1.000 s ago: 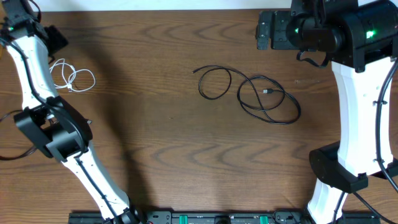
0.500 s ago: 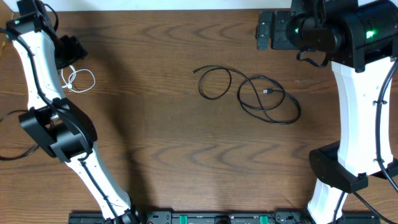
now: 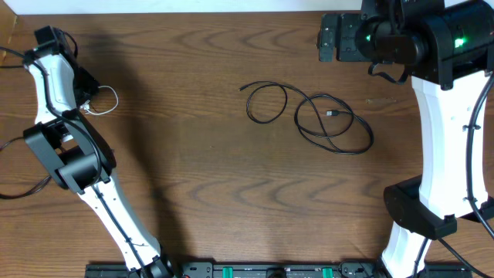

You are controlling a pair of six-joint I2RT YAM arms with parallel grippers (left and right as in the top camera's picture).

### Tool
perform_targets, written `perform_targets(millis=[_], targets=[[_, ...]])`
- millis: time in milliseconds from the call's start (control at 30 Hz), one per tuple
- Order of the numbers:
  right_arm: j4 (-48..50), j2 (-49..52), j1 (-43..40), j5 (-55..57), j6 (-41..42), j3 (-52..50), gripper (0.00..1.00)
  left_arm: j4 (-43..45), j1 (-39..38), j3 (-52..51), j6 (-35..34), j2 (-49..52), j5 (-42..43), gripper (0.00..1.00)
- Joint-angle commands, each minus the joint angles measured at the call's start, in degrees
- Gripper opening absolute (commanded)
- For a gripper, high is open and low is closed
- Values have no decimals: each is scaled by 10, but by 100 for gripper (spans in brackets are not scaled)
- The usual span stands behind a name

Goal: Untangle cables
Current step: 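Lay the white cable down in the top-left corner with the left gripper, then open the left gripper and raise it off the white cable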

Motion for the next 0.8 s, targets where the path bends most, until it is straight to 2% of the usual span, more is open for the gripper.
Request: perform_targets(millis=[0, 67, 233, 500, 633, 667, 733, 767], targets=[[-2, 5, 2, 6, 2, 0, 99, 31, 2, 3, 33, 2, -10, 28], [-2, 5, 2, 6, 2, 0, 99, 54, 2, 3, 47, 2, -11, 8], [-2, 5, 2, 6, 2, 0, 99, 117, 13, 36, 82, -9, -37, 8], [-2, 5, 2, 6, 2, 0, 99, 171, 42, 200, 82, -38, -39, 8], [-2, 5, 2, 6, 2, 0, 99, 195, 53, 204, 83, -39, -81, 8], [-2, 5, 2, 6, 2, 0, 99, 193, 56, 198, 83, -36, -94, 13], [-2, 5, 2, 6, 2, 0, 99, 192, 61, 180, 83, -28, -97, 62], [-2, 5, 2, 6, 2, 0, 99, 188, 64, 170, 83, -22, -97, 82]])
